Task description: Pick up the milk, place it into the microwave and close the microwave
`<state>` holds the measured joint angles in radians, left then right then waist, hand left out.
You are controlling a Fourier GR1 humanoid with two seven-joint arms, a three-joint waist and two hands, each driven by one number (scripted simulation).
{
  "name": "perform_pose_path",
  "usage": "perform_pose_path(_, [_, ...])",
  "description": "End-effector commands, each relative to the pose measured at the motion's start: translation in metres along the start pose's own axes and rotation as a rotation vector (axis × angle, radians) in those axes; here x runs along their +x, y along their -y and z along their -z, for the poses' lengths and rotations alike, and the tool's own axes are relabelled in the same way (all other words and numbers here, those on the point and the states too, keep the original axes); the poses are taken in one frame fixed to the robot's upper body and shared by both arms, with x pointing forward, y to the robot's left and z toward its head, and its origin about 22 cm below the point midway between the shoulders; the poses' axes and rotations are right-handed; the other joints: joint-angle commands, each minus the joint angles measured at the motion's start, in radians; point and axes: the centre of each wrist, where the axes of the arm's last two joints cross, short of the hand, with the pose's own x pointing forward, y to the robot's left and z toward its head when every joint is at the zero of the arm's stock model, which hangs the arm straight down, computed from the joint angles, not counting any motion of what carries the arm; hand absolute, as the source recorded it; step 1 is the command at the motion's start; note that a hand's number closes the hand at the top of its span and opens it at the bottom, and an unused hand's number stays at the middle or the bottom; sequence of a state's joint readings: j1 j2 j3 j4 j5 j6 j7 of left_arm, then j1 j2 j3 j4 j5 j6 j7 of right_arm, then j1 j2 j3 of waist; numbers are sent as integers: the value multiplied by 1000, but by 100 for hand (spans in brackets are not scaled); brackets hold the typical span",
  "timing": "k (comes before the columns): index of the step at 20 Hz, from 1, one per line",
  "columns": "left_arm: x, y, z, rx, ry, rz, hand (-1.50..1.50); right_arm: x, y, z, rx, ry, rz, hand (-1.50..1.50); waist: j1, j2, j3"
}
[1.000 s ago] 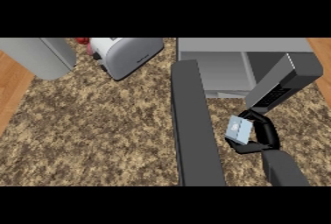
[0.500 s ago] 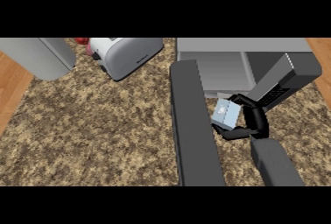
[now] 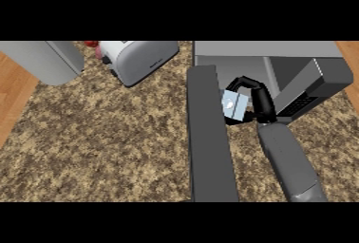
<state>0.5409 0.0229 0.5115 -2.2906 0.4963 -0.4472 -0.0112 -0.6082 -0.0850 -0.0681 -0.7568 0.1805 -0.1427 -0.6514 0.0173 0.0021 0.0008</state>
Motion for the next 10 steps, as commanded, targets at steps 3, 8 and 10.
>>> perform_pose_path(3, [3,-8,-2,-2,-5,2,-150,8,-14,41,-2,-37,-152,150,22,7,0])
perform_pose_path(8, [-2,2,3,-55,-3,-8,-150,14,-4,66,-50,-64,-260,150,51,18,1])
perform_pose_path(10, [-12,-1,14,-46,10,-16,-150,5,0,58,-66,-56,-281,150,54,27,1])
